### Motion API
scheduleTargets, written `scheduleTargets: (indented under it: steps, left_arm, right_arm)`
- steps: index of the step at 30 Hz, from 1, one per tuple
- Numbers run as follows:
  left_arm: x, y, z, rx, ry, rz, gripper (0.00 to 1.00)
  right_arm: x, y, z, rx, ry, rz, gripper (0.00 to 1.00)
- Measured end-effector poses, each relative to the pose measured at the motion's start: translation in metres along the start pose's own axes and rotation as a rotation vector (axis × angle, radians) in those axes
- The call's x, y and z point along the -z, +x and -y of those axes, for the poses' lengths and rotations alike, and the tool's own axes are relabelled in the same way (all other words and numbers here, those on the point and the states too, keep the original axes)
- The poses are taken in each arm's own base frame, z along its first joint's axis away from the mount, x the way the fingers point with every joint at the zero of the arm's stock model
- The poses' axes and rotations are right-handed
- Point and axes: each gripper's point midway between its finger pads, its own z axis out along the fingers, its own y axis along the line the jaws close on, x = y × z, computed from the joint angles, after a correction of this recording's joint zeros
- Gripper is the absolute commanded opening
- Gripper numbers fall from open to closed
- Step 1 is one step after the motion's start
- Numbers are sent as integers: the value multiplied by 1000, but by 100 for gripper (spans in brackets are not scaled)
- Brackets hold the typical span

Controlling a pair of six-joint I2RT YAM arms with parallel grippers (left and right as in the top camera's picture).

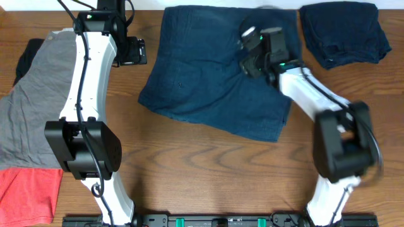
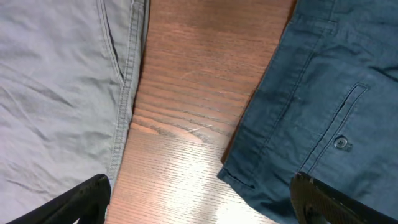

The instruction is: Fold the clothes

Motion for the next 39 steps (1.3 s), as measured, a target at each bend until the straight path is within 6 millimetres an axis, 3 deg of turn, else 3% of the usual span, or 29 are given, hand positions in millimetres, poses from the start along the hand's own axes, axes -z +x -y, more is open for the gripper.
scheduleTargets:
  steps: [3,5,7,10,12,17,21,29,35,39]
  left_arm:
    - [0,3,0,-20,2,-13,93]
    - [2,9,1,-36,10,-36,93]
    - [7,17,2,-44,24,-60,93]
    - [24,26,1,-45,40,-66,93]
    - [43,31,-1,-31,48,-53,93]
    - [83,47,-7,16,57,-29,93]
    - [82,53,-8,30,55,-43,93]
    - [16,63,1,28,54,-73,93]
    - [-38,72,12,20,83,-54,92]
    - [-65,83,19,58,104,-84,82]
  right_arm:
    - [68,-35,2,-66,-18,70,99]
    - [125,-54,-5,-106,-53,119,99]
    - [158,-61,-14,-132,-89,141,99]
    - [200,-54,-29,-201,-146,119,99]
    - [214,-39,-35,-253,-169,62,99]
    - [223,10,-49,-431,-182,-156,93]
    - [220,50,-53,-588,-127,-313,89]
    - [191,112,-67,-753,-69,-468,84]
    - [181,137,-77,-805,-67,-517,78]
    - [179,153,-82,-857,-47,-559,71]
